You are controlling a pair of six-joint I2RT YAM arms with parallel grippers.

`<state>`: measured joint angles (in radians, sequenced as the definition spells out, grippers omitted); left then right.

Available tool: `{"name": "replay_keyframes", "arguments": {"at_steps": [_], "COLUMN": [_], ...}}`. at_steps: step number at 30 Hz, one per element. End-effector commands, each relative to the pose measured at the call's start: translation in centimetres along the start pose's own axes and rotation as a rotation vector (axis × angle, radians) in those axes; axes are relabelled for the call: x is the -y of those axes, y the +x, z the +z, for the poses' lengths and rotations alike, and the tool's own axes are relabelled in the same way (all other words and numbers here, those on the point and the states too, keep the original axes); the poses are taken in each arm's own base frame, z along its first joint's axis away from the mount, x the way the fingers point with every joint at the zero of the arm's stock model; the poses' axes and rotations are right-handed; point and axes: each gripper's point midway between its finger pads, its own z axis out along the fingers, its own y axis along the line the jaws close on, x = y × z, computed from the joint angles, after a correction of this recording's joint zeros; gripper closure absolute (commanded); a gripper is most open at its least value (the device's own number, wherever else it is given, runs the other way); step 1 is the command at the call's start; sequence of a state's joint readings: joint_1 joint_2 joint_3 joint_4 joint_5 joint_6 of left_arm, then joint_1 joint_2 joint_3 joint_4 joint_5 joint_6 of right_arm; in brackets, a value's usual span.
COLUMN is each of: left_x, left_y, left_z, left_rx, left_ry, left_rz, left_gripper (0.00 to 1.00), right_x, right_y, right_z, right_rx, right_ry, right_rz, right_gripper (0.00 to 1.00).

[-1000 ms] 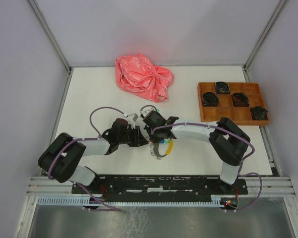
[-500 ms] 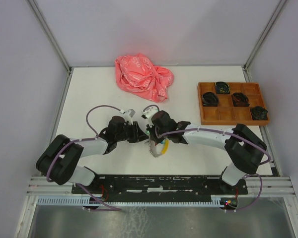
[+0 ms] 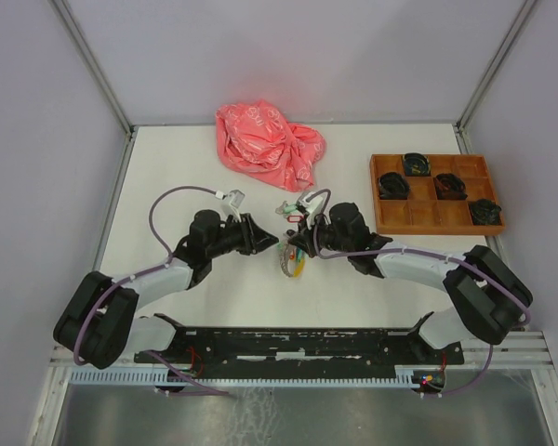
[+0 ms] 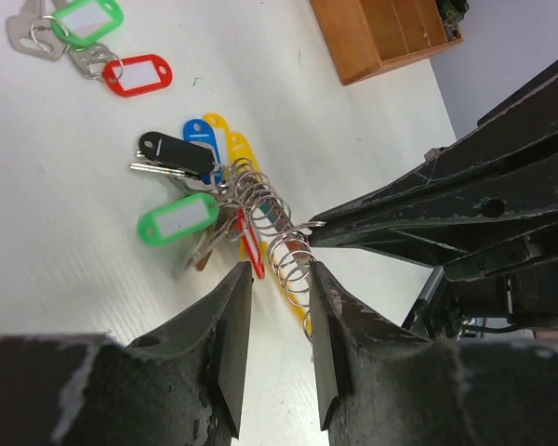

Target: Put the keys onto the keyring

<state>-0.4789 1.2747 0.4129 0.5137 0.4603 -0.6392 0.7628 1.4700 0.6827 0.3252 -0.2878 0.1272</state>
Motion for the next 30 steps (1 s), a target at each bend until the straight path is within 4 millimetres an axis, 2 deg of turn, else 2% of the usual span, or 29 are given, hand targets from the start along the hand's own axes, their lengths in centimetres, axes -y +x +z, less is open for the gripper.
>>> {"name": "replay_keyframes", "arguments": {"at_steps": [1, 4, 7, 10, 15, 18, 23, 26, 30], "left_x": [2.7, 3.6, 4.3, 4.5, 3.4, 2.7, 2.8, 4.4, 7.6], "left_y": [-3.2, -4.3, -5.3, -6.0, -6.3, -5.4, -2.3, -1.0, -0.7], "left_z": [0.6, 0.4, 0.1, 0.3, 1.2, 1.6, 1.6, 1.3, 0.4], "left_rx": [0.048, 0.063, 0.104, 0.121, 0.096, 0.050, -0.026, -0.050, -0.029], "left_ry": [0.090, 0.109, 0.125, 0.130, 0.067, 0.050, 0.072, 0.148, 0.294], "left_rz": [0.081, 0.134, 0.185, 0.202, 0.186, 0.169, 0.165, 0.193, 0.249], "left_gripper": [0.62, 0.62, 0.62, 0.62, 0.64, 0.64, 0.65, 0.65, 0.65], "right_x": [-1.4, -0.8, -1.2, -1.8, -1.6, -1.5, -0.4, -0.1, 0.5], "right_y": [-7.2, -9.3, -10.4, -10.9, -10.4, -10.3, -10.9, -11.1, -11.0], "right_z": [-1.6, -2.9, -3.1, -2.9, -2.8, -2.8, -2.6, -2.5, -2.3], "right_rx": [0.308, 0.419, 0.453, 0.456, 0.454, 0.459, 0.504, 0.521, 0.531], "right_ry": [-0.111, -0.100, -0.139, -0.179, -0.168, -0.163, -0.112, -0.106, -0.088], "right_rz": [-0.189, -0.230, -0.272, -0.282, -0.297, -0.296, -0.263, -0.243, -0.220], "right_gripper": [0.98, 0.97, 0.96, 0.97, 0.96, 0.97, 0.98, 0.98, 0.99]}}
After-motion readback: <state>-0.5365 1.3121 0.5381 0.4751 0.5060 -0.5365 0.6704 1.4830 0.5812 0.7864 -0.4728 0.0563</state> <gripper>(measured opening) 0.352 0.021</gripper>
